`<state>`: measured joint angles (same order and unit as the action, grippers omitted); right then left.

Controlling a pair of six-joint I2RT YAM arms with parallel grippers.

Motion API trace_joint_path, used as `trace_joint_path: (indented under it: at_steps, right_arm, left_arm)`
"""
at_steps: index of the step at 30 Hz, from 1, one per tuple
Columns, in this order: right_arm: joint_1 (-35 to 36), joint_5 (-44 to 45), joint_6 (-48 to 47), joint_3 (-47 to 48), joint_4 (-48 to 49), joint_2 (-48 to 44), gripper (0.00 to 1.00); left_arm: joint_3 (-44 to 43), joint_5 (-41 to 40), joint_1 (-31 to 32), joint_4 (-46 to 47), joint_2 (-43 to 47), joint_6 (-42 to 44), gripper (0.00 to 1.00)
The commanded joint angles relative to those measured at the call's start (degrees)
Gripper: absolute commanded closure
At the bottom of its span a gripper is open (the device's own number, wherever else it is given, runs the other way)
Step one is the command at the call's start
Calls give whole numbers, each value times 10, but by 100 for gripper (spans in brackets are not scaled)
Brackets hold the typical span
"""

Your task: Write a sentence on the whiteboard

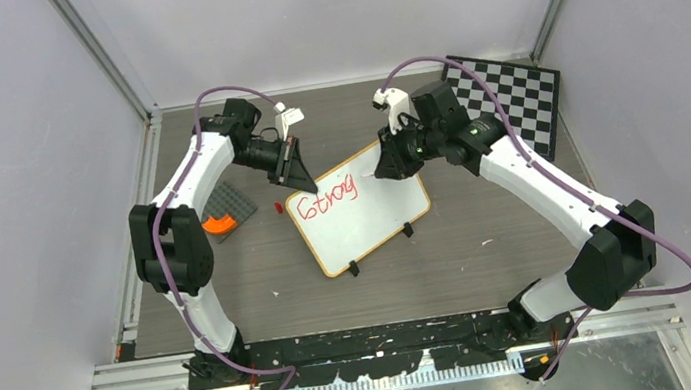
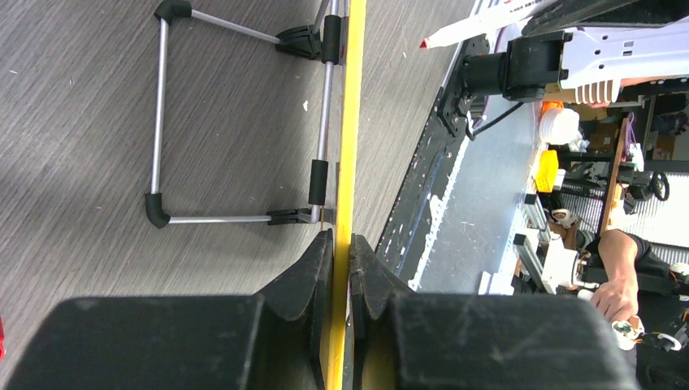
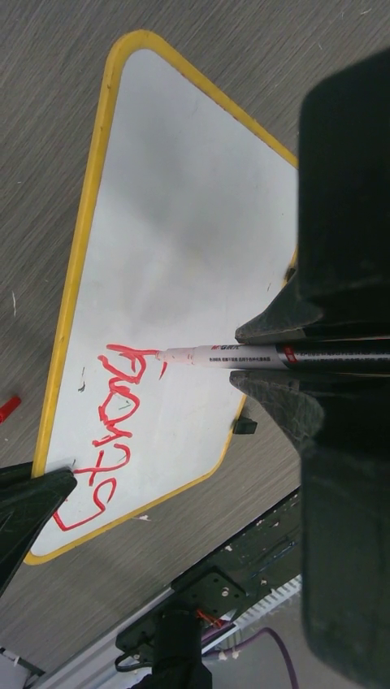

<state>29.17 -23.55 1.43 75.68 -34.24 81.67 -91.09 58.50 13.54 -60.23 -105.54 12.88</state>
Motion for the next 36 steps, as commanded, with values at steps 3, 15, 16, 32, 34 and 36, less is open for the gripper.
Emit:
trace_joint_path:
  at_steps: [3, 15, 16, 32, 34, 36]
  right_arm:
    - [25, 30, -10, 16, 32, 6, 100]
    - [75, 52, -28, 3, 36, 18, 100]
    - [91, 52, -29, -6, 38, 11, 100]
    - [82, 119, -51, -2, 47, -12, 100]
    - [71, 115, -54, 5, 42, -14, 100]
    - [67, 114, -56, 7, 42, -13, 100]
  left_arm:
    - [-5, -24, 10, -13, 1, 7, 100]
    - [-5, -26, 10, -14, -3, 8, 100]
    - [-5, -27, 10, -14, -4, 7, 100]
    - [-5, -29, 10, -11, -5, 3, 100]
    - [-5, -28, 10, -11, -6, 3, 100]
    - [-7, -26, 10, -12, -8, 3, 100]
